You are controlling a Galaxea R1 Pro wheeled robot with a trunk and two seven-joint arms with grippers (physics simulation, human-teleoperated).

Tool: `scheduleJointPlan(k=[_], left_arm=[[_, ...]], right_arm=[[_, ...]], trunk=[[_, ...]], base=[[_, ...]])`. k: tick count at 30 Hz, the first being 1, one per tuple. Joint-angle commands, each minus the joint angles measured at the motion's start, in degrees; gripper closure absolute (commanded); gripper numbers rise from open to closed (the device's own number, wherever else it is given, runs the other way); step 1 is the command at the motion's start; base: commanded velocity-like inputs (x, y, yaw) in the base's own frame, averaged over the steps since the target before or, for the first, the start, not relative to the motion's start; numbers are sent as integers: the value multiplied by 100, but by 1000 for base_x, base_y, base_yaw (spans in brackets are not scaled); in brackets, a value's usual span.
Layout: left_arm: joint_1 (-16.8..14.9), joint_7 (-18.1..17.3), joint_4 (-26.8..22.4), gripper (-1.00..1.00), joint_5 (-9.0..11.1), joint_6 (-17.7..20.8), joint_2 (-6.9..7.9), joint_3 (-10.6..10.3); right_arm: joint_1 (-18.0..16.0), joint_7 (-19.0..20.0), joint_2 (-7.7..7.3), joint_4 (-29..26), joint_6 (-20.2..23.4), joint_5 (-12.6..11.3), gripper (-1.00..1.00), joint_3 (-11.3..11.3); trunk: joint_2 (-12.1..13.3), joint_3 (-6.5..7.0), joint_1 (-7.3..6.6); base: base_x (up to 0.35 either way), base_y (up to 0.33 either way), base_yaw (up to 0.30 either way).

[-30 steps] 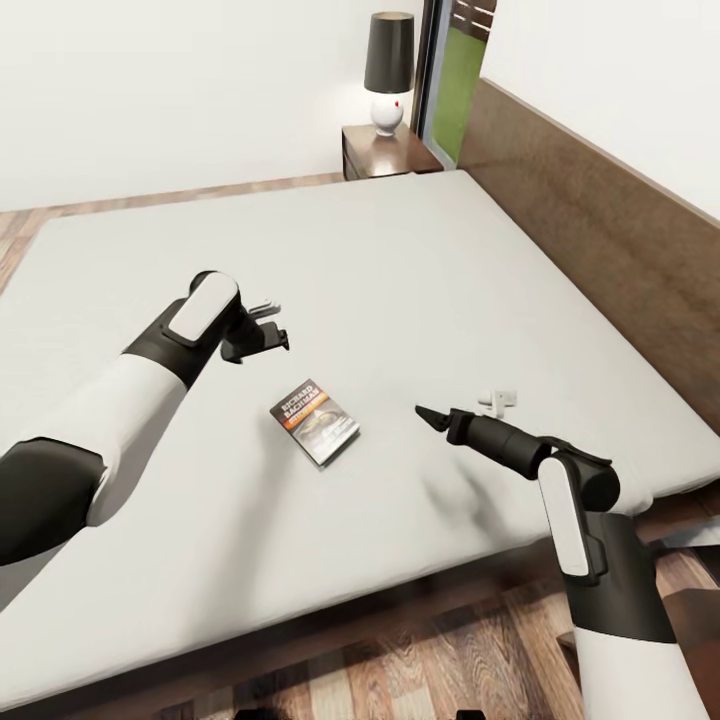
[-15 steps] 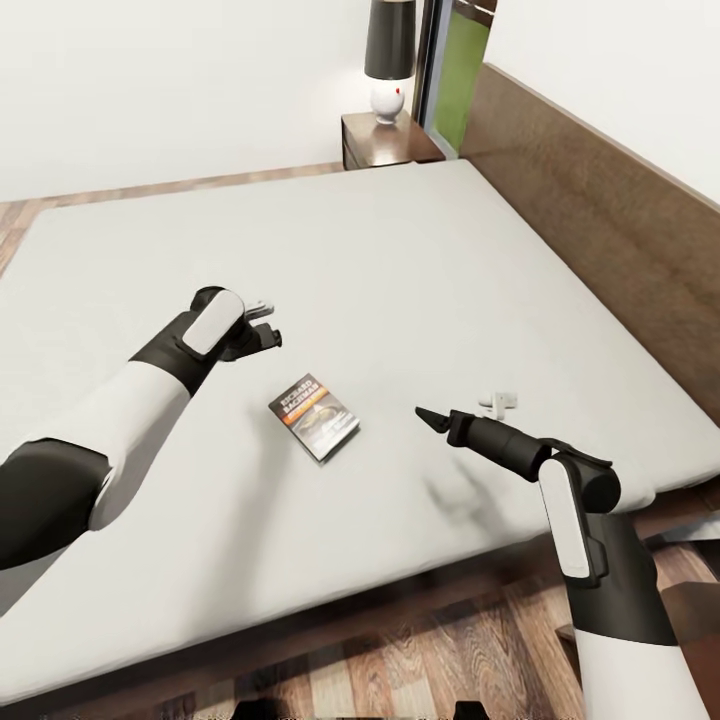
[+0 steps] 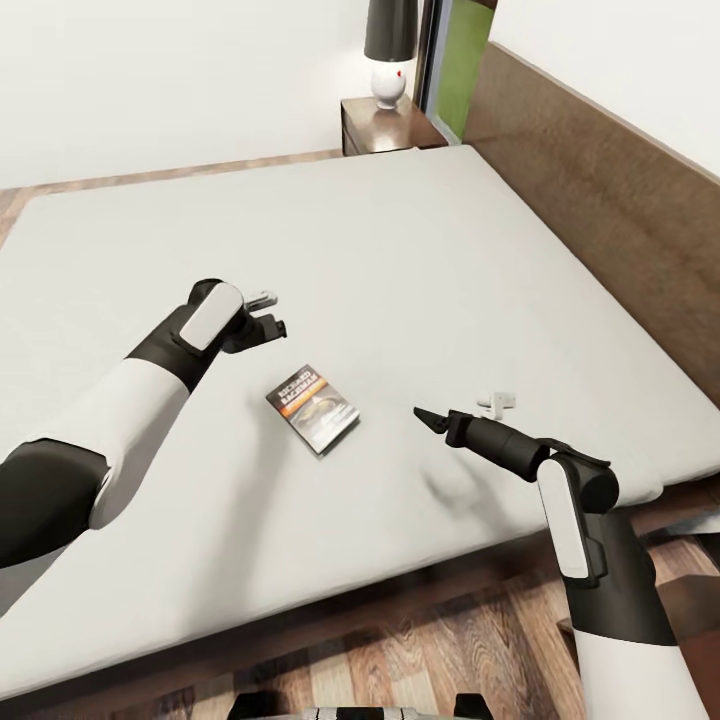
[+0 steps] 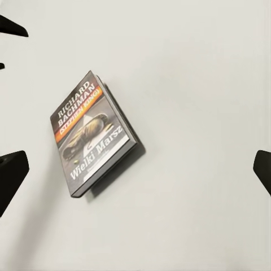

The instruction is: In the bedroom, move the book from the bed onto either nightstand, and place the two sandals side by side next to the bed.

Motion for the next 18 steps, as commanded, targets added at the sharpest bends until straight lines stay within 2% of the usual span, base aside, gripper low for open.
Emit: scheduleJointPlan(k=[1,12,15,18], left_arm=[[-5,51,-10,-100,59,2,9,-40],[-33,-160,45,-100,93,64,7,-38],[-33,-168,51,-100,92,67,5,-35],[-33,-173,82,-100,93,66,4,-32]], right_arm=[[-5,33,7,-3,36,6,-100,-15],[2,48,4,-3,30,6,-100,-33],[3,101,1,-3,29,8,-100,-56],[4,325,-17,-3,30,11,-100,-88]], trunk=[[-43,-31,22],[-485,-325,264],[-605,-405,330],[-725,-485,395]], base=[[0,0,0],[0,0,0],[0,0,0],[0,0,0]])
